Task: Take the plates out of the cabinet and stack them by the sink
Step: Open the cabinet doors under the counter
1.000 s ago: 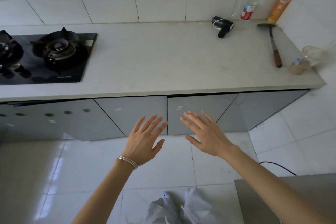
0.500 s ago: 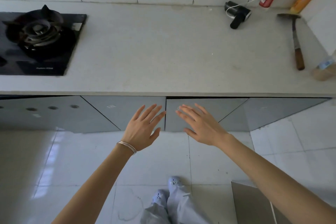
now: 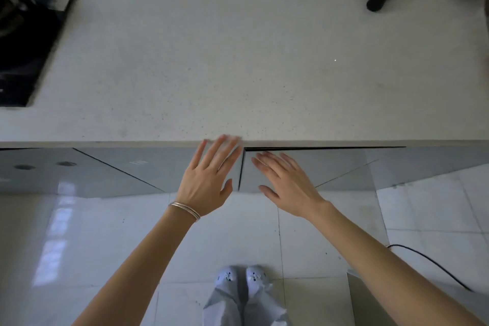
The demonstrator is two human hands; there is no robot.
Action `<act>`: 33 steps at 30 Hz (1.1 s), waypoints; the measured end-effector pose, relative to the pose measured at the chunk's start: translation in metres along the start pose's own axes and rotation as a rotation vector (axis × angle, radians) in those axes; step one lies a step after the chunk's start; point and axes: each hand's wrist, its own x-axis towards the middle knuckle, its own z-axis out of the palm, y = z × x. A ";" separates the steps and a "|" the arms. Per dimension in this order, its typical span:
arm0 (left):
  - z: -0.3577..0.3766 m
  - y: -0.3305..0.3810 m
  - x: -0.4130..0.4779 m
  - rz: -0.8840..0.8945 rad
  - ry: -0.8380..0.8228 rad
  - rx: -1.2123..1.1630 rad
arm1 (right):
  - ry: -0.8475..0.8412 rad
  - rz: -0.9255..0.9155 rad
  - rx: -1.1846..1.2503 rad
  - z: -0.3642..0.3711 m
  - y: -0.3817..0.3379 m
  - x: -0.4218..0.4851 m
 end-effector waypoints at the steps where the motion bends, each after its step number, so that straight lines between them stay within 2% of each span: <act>1: 0.002 -0.001 0.002 0.006 0.009 -0.002 | 0.013 0.005 0.009 0.003 -0.001 0.003; 3: 0.004 -0.003 0.003 0.015 0.026 -0.003 | 0.065 0.028 0.050 0.005 -0.004 0.006; 5: 0.004 -0.006 0.003 0.031 0.038 -0.005 | 0.144 0.142 0.241 0.004 -0.009 0.008; 8: 0.000 -0.010 0.002 0.043 0.061 -0.020 | 0.162 0.483 0.875 -0.001 -0.023 0.016; 11: -0.003 -0.010 0.003 0.051 0.062 -0.041 | 0.299 0.808 1.526 -0.008 -0.036 0.027; 13: -0.004 -0.011 0.002 0.056 0.055 -0.040 | 0.403 0.890 1.803 -0.009 -0.041 0.035; 16: -0.006 -0.015 0.000 0.055 0.048 -0.033 | 0.515 0.898 2.100 -0.016 -0.045 0.047; 21: -0.009 -0.010 -0.004 0.043 0.030 -0.036 | 0.571 0.873 2.190 -0.017 -0.054 0.047; 27: -0.007 -0.002 -0.016 0.036 -0.027 -0.074 | 0.482 0.910 1.985 -0.012 -0.067 0.010; 33: 0.001 0.019 -0.043 0.088 -0.108 -0.100 | 0.446 0.990 1.897 -0.001 -0.084 -0.042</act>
